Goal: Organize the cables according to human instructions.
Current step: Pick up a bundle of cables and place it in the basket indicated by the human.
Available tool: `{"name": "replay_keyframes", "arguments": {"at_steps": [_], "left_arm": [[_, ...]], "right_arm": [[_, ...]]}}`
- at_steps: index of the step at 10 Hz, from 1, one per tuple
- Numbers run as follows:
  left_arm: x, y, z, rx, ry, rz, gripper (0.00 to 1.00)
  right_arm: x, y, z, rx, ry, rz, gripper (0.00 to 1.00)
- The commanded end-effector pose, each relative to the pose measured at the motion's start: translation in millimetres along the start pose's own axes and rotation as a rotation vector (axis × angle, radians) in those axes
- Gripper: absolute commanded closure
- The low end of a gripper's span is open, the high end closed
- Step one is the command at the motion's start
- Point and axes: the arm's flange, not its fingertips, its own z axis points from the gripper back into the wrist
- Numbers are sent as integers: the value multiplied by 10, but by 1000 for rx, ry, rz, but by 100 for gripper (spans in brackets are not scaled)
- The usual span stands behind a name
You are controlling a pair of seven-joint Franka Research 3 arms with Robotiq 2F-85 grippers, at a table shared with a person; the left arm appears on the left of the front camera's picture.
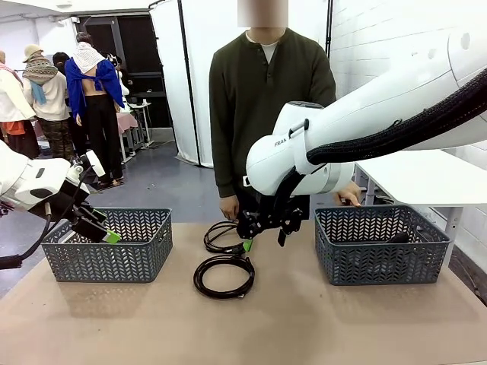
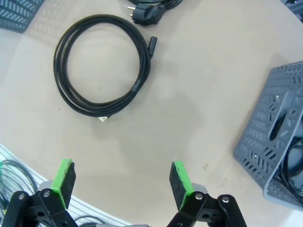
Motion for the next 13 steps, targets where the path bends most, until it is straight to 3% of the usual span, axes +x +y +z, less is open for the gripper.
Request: {"name": "replay_keyframes", "arguments": {"at_steps": [1,4,8,13], "left_arm": [[-17,28,-12,-3,-6,4,0],[-17,28,-12,-3,-6,4,0],[-17,28,-12,-3,-6,4,0],[-17,28,-12,-3,-6,4,0]], "right_arm": [[61,41,-59,-15,10,-61,0],[225,185,-217,-70,29,-226,0],[424,350,-560,-173,79,-278,0],[500,252,-937,-147,143,-331,0]]}}
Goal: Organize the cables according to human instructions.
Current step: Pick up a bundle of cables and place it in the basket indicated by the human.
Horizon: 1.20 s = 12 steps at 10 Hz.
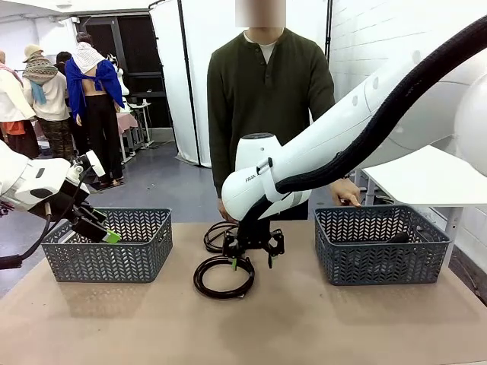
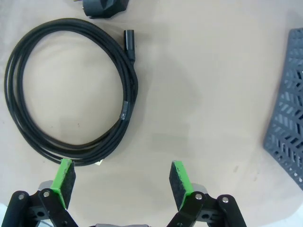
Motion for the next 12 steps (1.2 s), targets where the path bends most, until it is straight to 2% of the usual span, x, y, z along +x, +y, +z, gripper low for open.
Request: {"name": "replay_keyframes", "arguments": {"at_steps": [1,8,12], "left_arm": [[-17,28,-12,-3,-6,4,0],[-17,28,-12,-3,-6,4,0],[-17,28,-12,-3,-6,4,0]], "right_arm": [[68,55,-18,-8,6,-38,0],[28,-8,-35,-2,3,-5,0],[168,-29,-162,-24,-2,-45,0]]}}
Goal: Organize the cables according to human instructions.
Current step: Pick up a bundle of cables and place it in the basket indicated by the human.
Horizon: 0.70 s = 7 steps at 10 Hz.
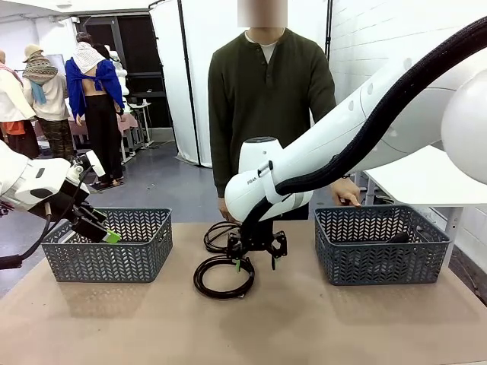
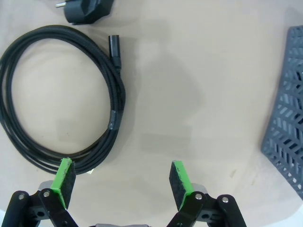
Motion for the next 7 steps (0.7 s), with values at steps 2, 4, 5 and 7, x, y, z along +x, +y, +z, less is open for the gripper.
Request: {"name": "replay_keyframes", "arguments": {"at_steps": [2,4,5,7], "left_arm": [[-17,28,-12,-3,-6,4,0],[-17,28,-12,-3,-6,4,0],[-17,28,-12,-3,-6,4,0],[-17,28,-12,-3,-6,4,0]], "right_arm": [[157,57,-115,-15,-1,-37,0],[231,38,-170,-20,4,-56,0],[265,31,-201,-19,8,-59,0],[311,7,-262,-36,0,-75,0]]}}
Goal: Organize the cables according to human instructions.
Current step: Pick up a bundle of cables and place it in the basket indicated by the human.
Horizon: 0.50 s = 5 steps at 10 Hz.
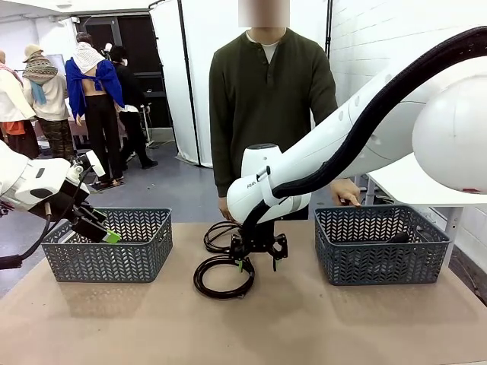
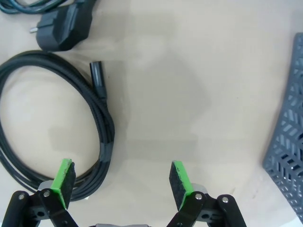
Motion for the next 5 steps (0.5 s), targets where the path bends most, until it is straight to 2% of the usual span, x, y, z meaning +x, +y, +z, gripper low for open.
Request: {"name": "replay_keyframes", "arguments": {"at_steps": [1,5], "left_arm": [[-17,28,-12,-3,-6,4,0],[-17,28,-12,-3,-6,4,0]], "right_arm": [[88,66,-70,-38,-22,-39,0],[163,43,-190,-63,-17,-56,0]]}}
